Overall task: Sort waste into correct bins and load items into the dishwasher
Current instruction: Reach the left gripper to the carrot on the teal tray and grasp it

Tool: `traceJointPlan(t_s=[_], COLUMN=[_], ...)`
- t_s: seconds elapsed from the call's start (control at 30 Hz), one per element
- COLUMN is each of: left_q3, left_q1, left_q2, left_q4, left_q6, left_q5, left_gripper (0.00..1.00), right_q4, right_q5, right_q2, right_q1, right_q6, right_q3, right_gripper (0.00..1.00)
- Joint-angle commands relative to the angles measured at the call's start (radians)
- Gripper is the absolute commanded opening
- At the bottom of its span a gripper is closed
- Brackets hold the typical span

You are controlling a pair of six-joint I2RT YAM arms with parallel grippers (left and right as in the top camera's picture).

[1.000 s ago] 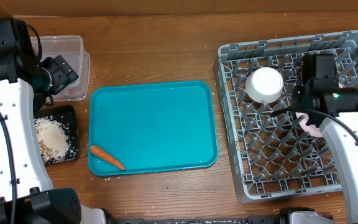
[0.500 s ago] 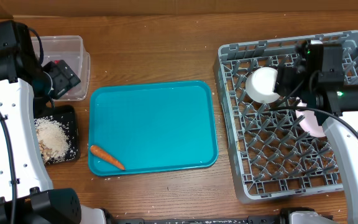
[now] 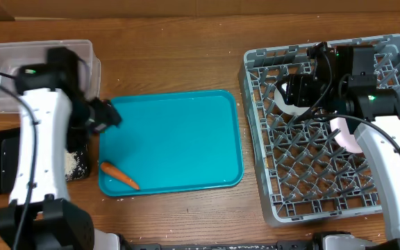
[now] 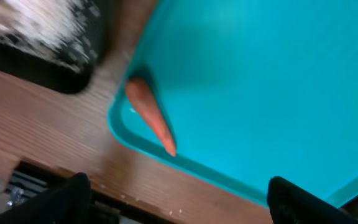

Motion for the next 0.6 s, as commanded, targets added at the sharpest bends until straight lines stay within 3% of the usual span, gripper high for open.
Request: traceJointPlan(t_s=[0.0,0.57], left_q3=[-0.113,-0.519], left_q1=[-0.050,-0.053], left_q2=[0.003,0.003], left_q4=[0.047,0.452], left_q6=[-0.101,-0.158], left_q5=[-0.006,-0.051], left_gripper=[0.93,0.92], right_q4=[0.000,-0.051], right_q5=[0.022,0.066], right_q2=[-0.003,-0.003], right_q1=[0.004,0.003], right_q6=[-0.007,-0.007], right_q3=[0.027,0.027], right_gripper=[0.70,0.70])
